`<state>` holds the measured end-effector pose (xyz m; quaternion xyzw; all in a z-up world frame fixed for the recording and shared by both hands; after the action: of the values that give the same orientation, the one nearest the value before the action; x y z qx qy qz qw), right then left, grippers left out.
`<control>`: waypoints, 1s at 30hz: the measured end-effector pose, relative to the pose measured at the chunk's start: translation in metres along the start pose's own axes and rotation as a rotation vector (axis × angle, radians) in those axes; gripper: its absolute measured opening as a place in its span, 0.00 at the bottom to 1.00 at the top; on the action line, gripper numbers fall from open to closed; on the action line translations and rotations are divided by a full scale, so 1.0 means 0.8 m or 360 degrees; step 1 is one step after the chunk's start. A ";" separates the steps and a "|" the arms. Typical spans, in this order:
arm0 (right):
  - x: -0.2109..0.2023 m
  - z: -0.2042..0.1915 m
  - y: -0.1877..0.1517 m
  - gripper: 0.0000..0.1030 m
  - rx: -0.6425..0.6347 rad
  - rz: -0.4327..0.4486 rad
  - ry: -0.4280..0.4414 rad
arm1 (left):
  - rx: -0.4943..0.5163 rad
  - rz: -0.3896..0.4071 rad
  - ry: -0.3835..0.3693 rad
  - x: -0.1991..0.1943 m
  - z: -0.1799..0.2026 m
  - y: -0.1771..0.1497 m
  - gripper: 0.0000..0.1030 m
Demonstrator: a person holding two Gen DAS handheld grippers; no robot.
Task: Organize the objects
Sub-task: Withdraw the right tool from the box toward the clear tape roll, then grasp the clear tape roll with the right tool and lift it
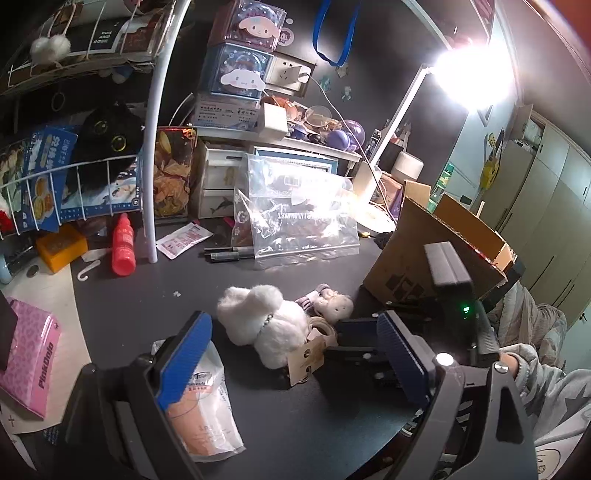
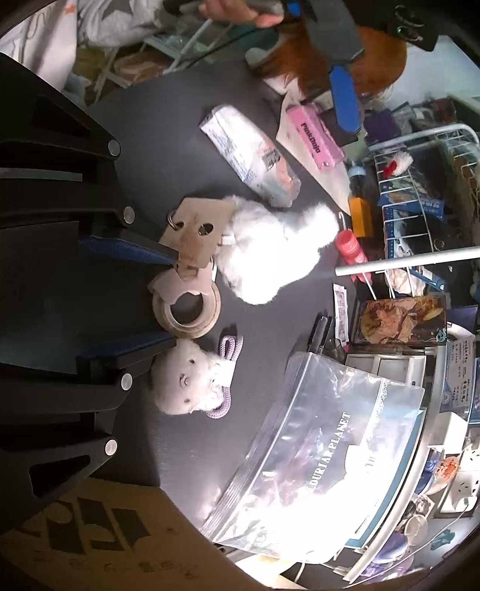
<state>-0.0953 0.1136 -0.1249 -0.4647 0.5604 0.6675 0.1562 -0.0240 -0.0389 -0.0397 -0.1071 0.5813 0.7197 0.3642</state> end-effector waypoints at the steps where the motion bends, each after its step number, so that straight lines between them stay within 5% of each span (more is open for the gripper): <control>1: 0.003 0.001 0.001 0.33 -0.0007 0.0000 -0.0015 | 0.0000 -0.0001 0.0006 0.000 0.000 0.000 0.87; 10: 0.013 0.002 0.006 0.30 -0.0021 0.0007 -0.0025 | -0.0008 -0.0030 0.0009 0.005 -0.002 -0.004 0.87; 14: 0.006 0.003 -0.001 0.11 -0.0013 -0.0003 -0.0006 | -0.0014 -0.0037 0.0004 0.007 -0.004 -0.004 0.87; 18: -0.002 0.001 -0.011 0.11 -0.0014 -0.0022 0.0009 | -0.0007 -0.0051 -0.0005 0.011 -0.003 -0.005 0.87; 22: 0.000 0.005 -0.009 0.32 -0.0009 0.0005 -0.0040 | -0.0008 -0.0049 -0.0014 0.012 -0.002 -0.004 0.87; 30: 0.018 0.001 0.009 0.42 -0.0031 0.0020 -0.0030 | -0.0013 -0.0074 -0.0013 0.013 -0.010 -0.008 0.87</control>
<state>-0.1080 0.1073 -0.1318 -0.4564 0.5552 0.6783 0.1527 -0.0296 -0.0415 -0.0527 -0.1190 0.5742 0.7138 0.3828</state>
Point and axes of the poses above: each gripper's, at about its wrist camera, not at the fingertips, and x roughly the way its jaws point, z to its right, y to its top, the point moved 2 cm from there along x, roughly the way its jaws point
